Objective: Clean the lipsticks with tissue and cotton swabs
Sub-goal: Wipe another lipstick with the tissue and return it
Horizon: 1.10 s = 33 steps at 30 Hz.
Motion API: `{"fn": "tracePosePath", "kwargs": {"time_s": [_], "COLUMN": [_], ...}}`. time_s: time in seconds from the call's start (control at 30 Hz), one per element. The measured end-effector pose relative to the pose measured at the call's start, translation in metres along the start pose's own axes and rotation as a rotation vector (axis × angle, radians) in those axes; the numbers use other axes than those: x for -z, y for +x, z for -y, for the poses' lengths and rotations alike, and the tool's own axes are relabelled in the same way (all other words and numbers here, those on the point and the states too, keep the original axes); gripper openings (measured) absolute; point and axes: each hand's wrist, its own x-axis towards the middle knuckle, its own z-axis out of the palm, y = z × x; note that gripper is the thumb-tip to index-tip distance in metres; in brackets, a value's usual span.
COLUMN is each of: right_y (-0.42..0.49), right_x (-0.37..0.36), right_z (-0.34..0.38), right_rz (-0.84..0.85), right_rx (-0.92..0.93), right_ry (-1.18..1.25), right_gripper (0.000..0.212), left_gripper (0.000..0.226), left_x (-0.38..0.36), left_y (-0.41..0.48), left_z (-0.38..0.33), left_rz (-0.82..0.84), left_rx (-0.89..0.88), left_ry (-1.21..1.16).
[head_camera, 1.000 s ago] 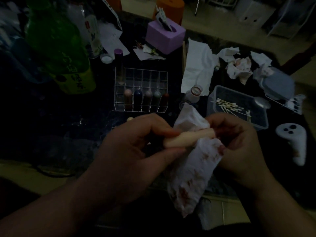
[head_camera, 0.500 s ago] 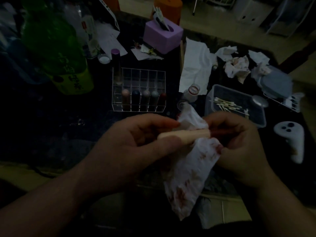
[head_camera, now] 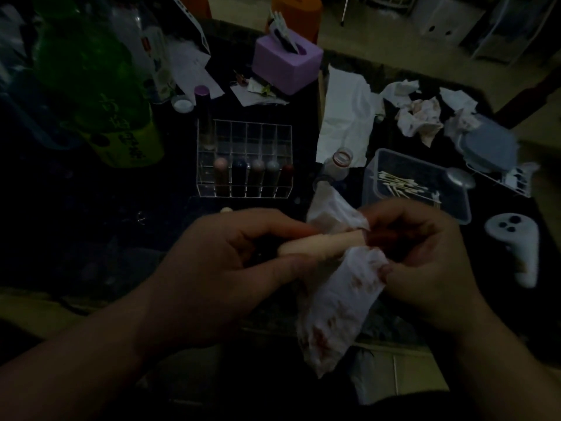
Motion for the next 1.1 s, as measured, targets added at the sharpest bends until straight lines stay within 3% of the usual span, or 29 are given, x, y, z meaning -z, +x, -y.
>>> {"fn": "tracePosePath", "kwargs": {"time_s": [0.13,0.37,0.47,0.67,0.87,1.0,1.1], "right_y": [0.000,0.000,0.000,-0.001,0.000,-0.001,0.000], "right_x": [-0.001,-0.001,-0.004,-0.004,-0.003,-0.006,-0.013], "right_z": [0.001,0.001,0.001,-0.003,-0.005,-0.005,-0.008], "right_rz": [0.002,0.001,0.020,0.023,0.027,0.008,-0.058], "right_rx": [0.012,0.033,0.040,0.029,0.014,-0.008,-0.082], "right_ry": [0.008,-0.031,-0.019,0.020,-0.024,-0.040,0.056], "right_gripper": [0.029,0.029,0.029,0.027,0.024,0.020,0.018], "left_gripper": [0.030,0.027,0.024,0.023,0.019,0.021,0.023], "left_x": [-0.003,0.003,0.001,-0.009,-0.001,-0.003,-0.009], "left_y": [-0.001,0.003,0.001,-0.003,-0.002,-0.003,-0.005], "left_z": [0.004,0.002,0.000,0.001,0.000,0.000,-0.005], "left_rz": [-0.097,0.028,-0.036,-0.127,0.153,0.018,-0.062], "left_rx": [-0.161,-0.220,-0.228,-0.183,-0.059,-0.040,0.086], "left_ry": [0.145,0.361,0.395,0.353,0.177,0.286,0.182]}}
